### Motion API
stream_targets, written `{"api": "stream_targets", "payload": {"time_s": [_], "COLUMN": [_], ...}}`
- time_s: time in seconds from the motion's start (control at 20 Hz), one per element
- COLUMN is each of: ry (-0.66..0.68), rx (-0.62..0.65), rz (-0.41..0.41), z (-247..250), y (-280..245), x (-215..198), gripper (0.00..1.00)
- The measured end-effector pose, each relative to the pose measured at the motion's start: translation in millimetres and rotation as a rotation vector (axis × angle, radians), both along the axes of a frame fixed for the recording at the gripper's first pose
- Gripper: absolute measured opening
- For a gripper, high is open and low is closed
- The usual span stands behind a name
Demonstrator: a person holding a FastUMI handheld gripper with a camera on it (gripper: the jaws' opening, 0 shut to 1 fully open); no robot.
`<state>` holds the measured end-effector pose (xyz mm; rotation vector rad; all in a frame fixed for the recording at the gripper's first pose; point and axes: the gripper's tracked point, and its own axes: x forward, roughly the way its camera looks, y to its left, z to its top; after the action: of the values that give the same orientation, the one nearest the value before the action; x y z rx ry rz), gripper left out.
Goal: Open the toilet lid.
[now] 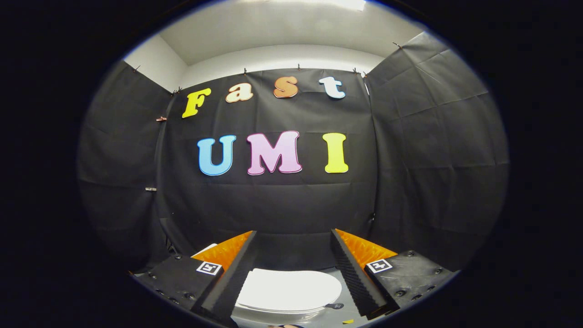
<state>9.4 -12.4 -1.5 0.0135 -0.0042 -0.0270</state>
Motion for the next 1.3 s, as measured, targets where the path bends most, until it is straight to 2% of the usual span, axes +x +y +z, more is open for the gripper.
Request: {"api": "stream_targets", "payload": {"time_s": [0.3,0.45,0.7,0.95,1.1,1.3], "ry": [0.013,0.023,0.065,0.155,0.208,0.301], "rx": [0.046,0.114,0.264,0.406,0.491,0.665], "rz": [-0.055,-0.076,-0.164,-0.219,-0.262,-0.308], "z": [-16.4,-31.7,-73.5,-140.1,-196.3,-274.2], "y": [-28.1,-46.0,-97.2,-138.4,-166.2,-192.6], "x": [20.9,36.2,63.7,82.1,93.4,97.7], "gripper": [0.99,0.98,0.98,0.99,0.99,0.99]}}
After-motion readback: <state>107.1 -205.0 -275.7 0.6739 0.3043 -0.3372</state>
